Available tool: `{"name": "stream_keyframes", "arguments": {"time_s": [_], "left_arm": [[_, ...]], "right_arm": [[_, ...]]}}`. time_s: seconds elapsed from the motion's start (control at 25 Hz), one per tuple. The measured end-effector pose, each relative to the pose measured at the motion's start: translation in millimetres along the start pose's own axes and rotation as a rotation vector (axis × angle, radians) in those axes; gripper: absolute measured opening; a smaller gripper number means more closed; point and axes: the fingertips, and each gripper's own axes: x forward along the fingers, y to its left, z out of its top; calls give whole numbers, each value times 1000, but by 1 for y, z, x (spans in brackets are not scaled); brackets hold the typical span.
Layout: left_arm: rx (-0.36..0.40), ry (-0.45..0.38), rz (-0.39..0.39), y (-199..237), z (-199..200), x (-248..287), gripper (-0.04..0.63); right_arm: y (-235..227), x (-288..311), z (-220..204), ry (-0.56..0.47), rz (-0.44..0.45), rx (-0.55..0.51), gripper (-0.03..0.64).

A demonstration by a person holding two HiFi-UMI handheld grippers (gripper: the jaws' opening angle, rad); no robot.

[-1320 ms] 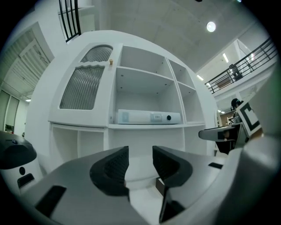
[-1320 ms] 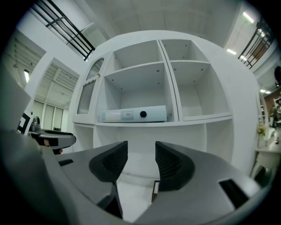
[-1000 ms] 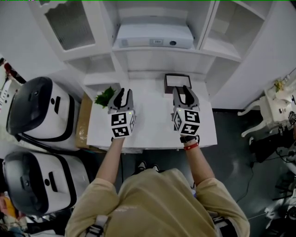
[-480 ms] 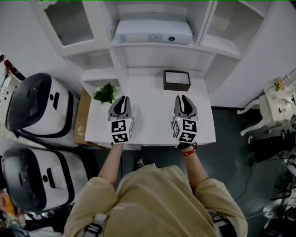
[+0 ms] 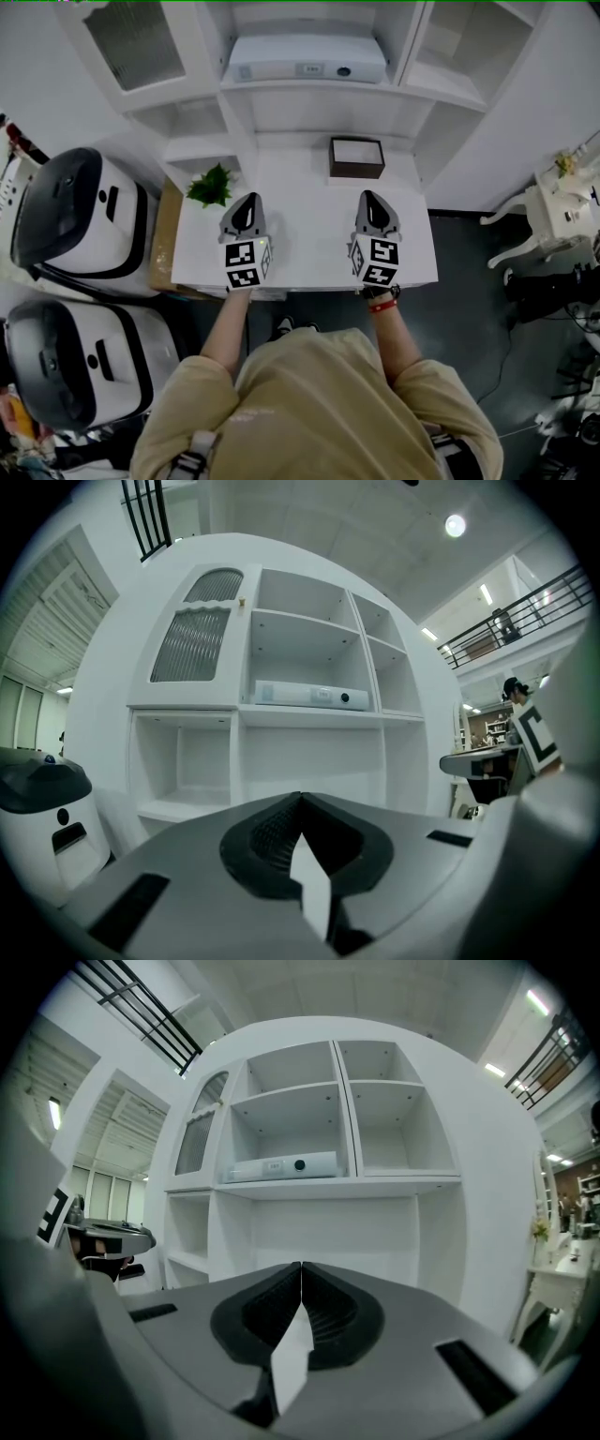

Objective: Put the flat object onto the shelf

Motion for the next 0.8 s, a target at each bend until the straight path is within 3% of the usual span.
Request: {"name": "stream_keyframes", "arguments": {"time_s": [0.4,0.8], "left_arm": [[-22,13,-45,-3,-1,5,20],[-56,97,-65,12,-44,16,20]], "right_arm": [[6,-2,-3,29,30,-4,24],[4,14,-25,106,78,-85,23]]}}
